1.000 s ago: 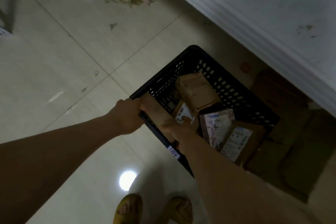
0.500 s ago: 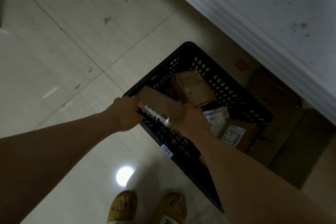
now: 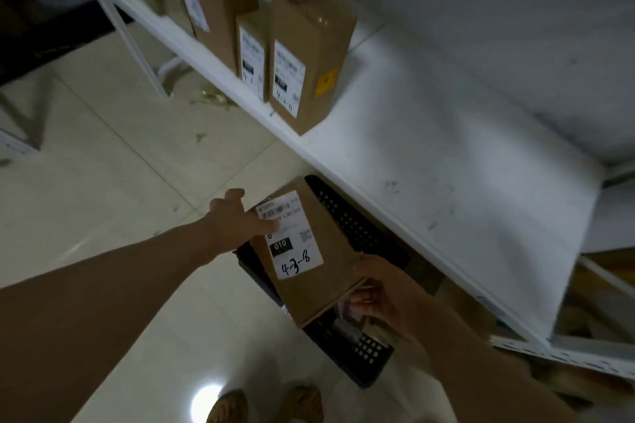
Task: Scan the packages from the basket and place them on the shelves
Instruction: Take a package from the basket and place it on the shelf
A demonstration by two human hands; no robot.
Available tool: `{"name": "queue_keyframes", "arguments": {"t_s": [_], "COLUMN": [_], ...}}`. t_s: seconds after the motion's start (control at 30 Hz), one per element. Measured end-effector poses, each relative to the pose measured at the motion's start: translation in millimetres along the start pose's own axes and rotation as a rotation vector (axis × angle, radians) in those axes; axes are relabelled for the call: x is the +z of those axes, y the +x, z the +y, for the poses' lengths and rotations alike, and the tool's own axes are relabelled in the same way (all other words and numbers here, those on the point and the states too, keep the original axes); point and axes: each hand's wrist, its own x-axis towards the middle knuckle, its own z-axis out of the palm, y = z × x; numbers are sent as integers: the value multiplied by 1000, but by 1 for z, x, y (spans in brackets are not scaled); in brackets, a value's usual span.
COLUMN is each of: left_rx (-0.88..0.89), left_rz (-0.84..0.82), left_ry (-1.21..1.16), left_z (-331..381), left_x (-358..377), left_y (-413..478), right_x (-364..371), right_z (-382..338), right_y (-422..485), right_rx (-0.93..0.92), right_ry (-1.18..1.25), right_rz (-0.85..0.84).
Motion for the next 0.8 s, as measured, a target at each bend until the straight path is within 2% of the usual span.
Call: {"name": "queue_keyframes", "arguments": {"t_s": [0.27,0.4,0.5,0.67,0.8], "left_rx": [200,305,390,531,581], "left_rz": [-261,-327,-380,-452,-458], "left_ry": [72,135,206,399,302], "left_z": [107,142,167,192,196], "left_x": [-80,-97,-88,-40,1], "left_y": [-159,-228,-274,-331,-356], "right_x": [11,10,16,13,-21], "right_z": [-68,-73,-81,-85,-57], "right_y": [-195,-276,-321,-364,-398], "right_rx": [-127,-127,-177,-400,-465], "right_ry": [-4,-136,-233,-180,-66], "right_rz": [-98,-75,-20,125,197]}}
